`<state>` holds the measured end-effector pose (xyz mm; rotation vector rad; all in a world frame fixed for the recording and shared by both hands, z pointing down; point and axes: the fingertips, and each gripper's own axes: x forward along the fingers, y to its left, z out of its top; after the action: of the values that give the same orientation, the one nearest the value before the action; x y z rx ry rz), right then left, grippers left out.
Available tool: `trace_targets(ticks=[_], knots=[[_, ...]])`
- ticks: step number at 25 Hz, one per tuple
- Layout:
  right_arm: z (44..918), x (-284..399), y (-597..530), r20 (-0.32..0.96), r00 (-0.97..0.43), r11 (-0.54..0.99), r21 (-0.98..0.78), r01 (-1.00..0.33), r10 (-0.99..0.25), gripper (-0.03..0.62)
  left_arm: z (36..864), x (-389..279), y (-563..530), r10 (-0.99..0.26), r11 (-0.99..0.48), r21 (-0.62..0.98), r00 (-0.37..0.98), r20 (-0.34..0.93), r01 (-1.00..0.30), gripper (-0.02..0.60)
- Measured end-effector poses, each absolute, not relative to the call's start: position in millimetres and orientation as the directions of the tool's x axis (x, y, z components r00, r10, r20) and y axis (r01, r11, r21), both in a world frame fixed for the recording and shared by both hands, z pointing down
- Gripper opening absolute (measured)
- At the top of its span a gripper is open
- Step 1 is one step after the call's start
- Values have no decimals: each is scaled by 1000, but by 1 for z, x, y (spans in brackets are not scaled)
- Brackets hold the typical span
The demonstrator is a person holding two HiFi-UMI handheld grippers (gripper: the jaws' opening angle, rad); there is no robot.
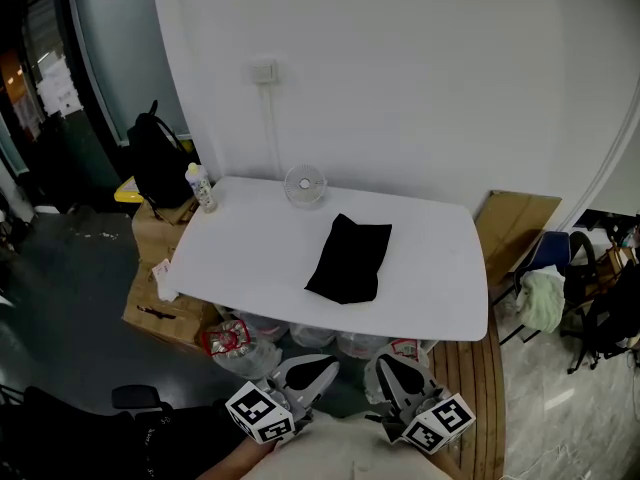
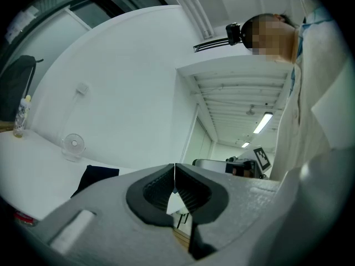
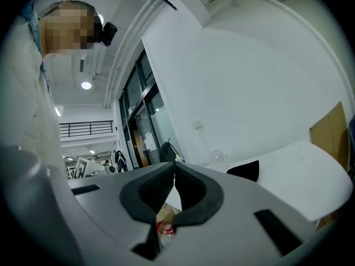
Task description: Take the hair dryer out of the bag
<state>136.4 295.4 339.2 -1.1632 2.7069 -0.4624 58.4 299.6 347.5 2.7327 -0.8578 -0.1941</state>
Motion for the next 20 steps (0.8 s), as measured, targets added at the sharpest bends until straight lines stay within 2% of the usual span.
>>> trace_targets(ticks=[11,20], knots=[[362,119,229,52,-649,595,-349,-724,-759,18,368,37,234,-534,-809,299,846,-9,-507,11],[368,79,165,41,-618,556,-394,-732,-785,18,382,-4,162,-461,-839,309,887,31,-447,11]])
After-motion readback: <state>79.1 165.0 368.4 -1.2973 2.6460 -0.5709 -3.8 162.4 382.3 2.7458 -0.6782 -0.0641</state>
